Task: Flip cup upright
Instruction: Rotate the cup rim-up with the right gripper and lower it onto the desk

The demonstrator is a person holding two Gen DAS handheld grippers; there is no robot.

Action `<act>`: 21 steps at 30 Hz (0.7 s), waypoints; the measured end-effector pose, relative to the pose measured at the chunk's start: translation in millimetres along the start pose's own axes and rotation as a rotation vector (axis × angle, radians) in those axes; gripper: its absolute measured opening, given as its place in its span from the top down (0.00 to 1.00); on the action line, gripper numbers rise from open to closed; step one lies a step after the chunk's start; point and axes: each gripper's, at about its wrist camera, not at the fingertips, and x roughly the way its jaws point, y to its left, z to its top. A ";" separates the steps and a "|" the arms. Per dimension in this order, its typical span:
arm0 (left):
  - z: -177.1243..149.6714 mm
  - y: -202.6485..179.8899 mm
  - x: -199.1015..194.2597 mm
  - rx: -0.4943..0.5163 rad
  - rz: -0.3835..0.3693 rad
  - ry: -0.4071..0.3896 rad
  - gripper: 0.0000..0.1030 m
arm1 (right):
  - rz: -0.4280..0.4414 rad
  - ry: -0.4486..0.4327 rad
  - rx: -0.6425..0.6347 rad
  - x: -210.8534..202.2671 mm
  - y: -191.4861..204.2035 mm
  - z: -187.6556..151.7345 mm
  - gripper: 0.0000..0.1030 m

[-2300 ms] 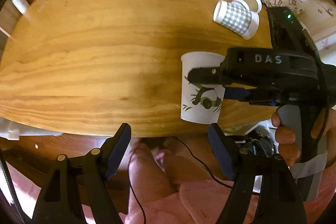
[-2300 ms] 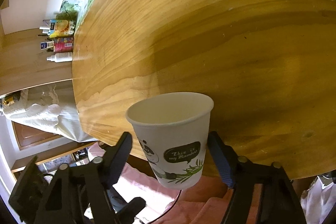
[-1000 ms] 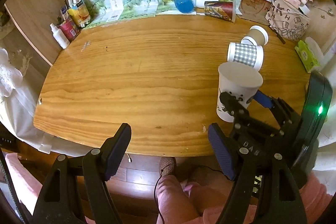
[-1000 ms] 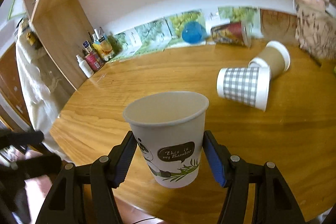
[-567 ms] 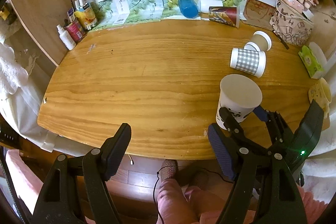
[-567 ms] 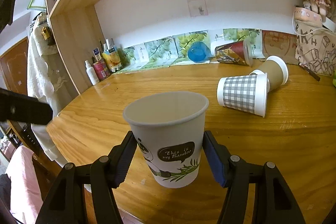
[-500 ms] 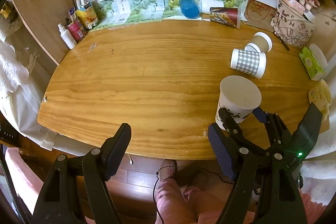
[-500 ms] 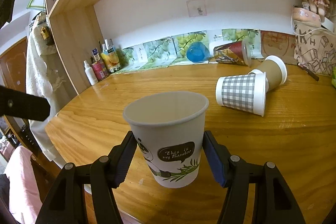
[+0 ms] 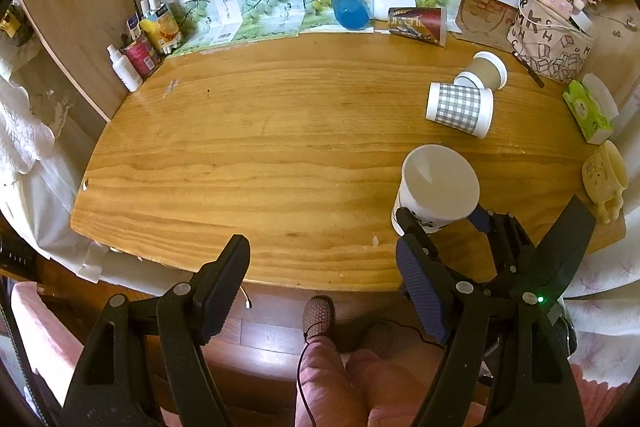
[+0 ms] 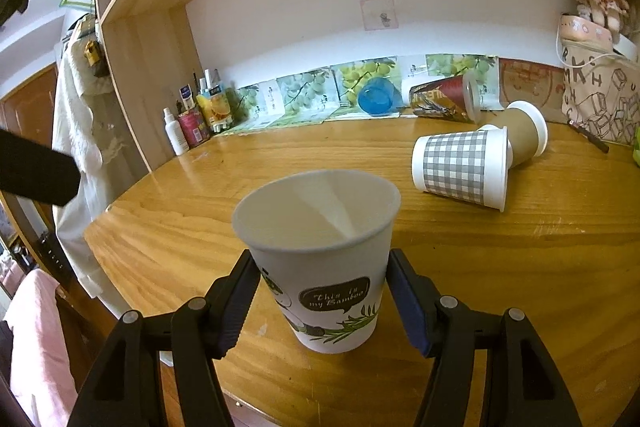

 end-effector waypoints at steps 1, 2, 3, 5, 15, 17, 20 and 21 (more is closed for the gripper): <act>-0.8 -0.5 -0.1 -0.001 0.002 0.005 0.24 | -0.001 0.001 0.000 -1.0 0.3 -1.2 0.36; -1.6 -0.9 -0.3 -0.001 0.004 0.007 0.24 | -0.001 0.001 0.000 -2.4 1.1 -2.6 0.36; -2.6 -1.5 -0.8 0.001 0.006 0.008 0.24 | -0.003 0.000 -0.002 -3.5 1.6 -4.0 0.36; -4.2 -2.7 -1.9 0.006 0.007 0.009 0.24 | -0.004 0.001 -0.010 -4.0 2.7 -4.9 0.36; -8.9 -1.1 -4.4 0.027 0.005 0.016 0.24 | 0.003 0.098 0.004 -4.1 5.9 -13.9 0.24; -11.2 2.0 -4.2 0.024 0.003 0.017 0.24 | -0.012 0.110 -0.002 -8.4 7.7 -17.1 0.23; -15.5 8.7 -4.5 0.015 -0.001 0.023 0.24 | -0.034 0.134 0.001 -18.0 9.4 -19.5 0.22; -17.2 11.6 -5.1 0.012 -0.002 0.028 0.24 | -0.040 0.142 0.004 -21.9 9.8 -19.8 0.22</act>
